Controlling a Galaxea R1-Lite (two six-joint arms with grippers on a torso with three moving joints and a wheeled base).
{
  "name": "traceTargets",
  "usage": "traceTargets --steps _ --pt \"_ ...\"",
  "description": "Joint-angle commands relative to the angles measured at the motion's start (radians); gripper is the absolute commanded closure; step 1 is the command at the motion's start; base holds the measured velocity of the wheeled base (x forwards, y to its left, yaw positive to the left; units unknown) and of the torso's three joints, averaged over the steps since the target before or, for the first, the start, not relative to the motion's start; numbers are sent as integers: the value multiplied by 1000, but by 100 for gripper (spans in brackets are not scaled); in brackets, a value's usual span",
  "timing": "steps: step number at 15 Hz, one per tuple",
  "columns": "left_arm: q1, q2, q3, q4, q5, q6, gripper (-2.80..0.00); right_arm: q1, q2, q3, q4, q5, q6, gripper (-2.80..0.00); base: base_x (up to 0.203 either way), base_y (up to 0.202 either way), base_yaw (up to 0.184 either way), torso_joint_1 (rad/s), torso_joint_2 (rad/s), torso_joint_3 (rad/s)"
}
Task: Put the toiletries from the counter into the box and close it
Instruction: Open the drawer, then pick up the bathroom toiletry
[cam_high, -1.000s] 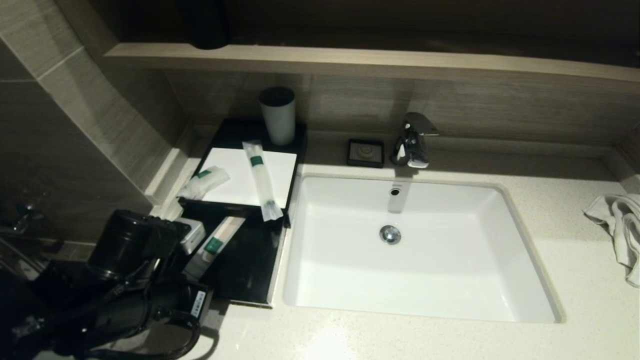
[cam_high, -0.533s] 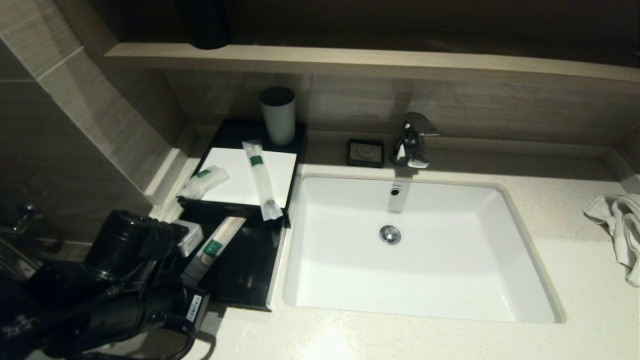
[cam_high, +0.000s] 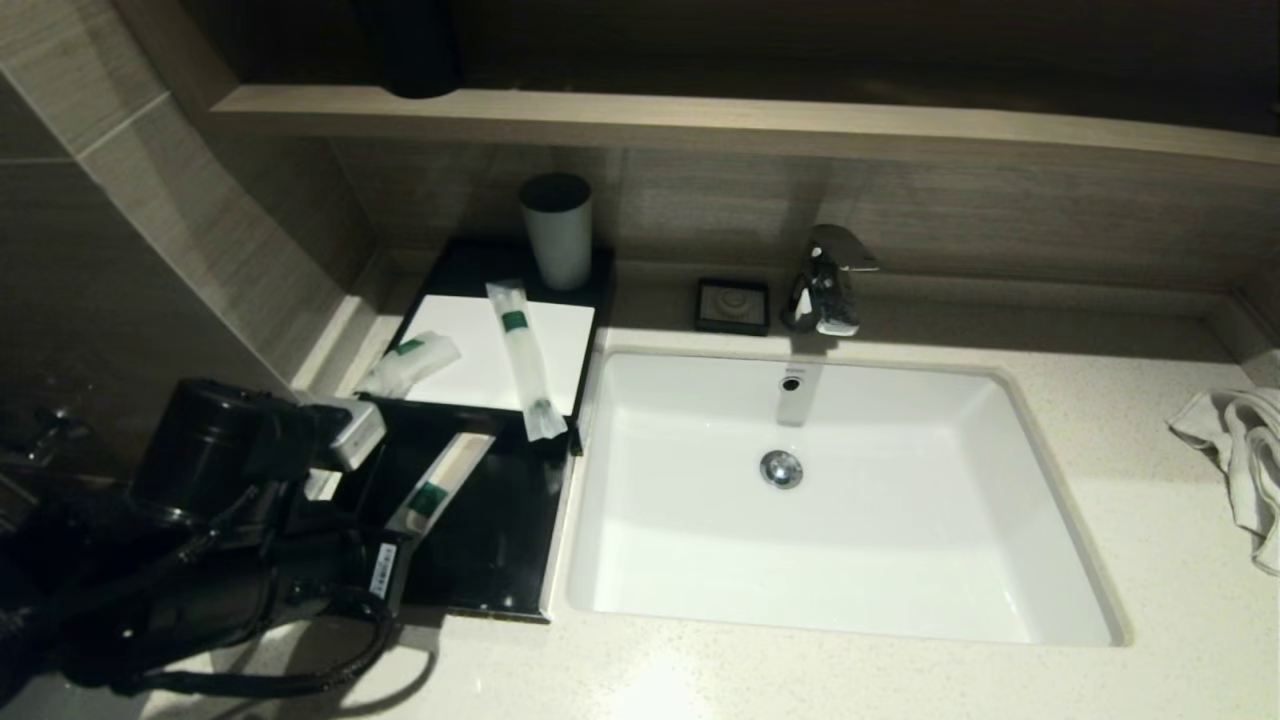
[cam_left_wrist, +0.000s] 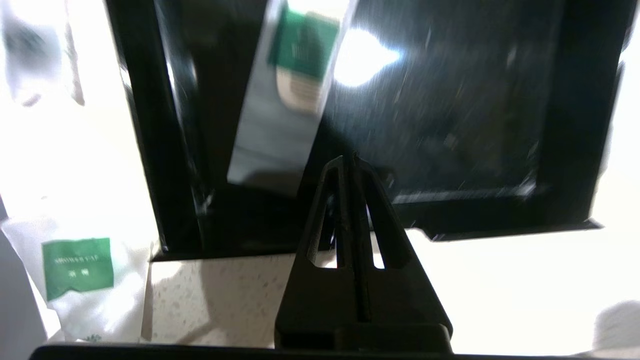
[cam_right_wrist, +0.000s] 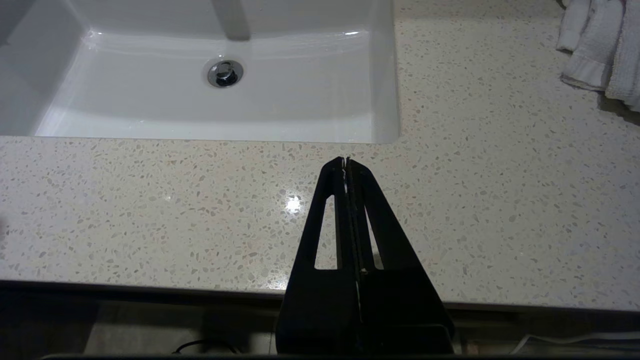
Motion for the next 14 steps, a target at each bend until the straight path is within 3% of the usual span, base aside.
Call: traceTargets --steps 1,10,14 --pt "0 -33 -29 -10 0 -18 0 -2 2 0 1 0 0 0 0 0 0 0 0 0" --pt "-5 -16 -130 -9 2 -121 0 0 2 0 1 0 0 0 0 0 0 0 0 0" --pt "-15 63 -284 28 73 -147 0 0 2 0 -1 0 0 0 0 0 0 0 0 0"
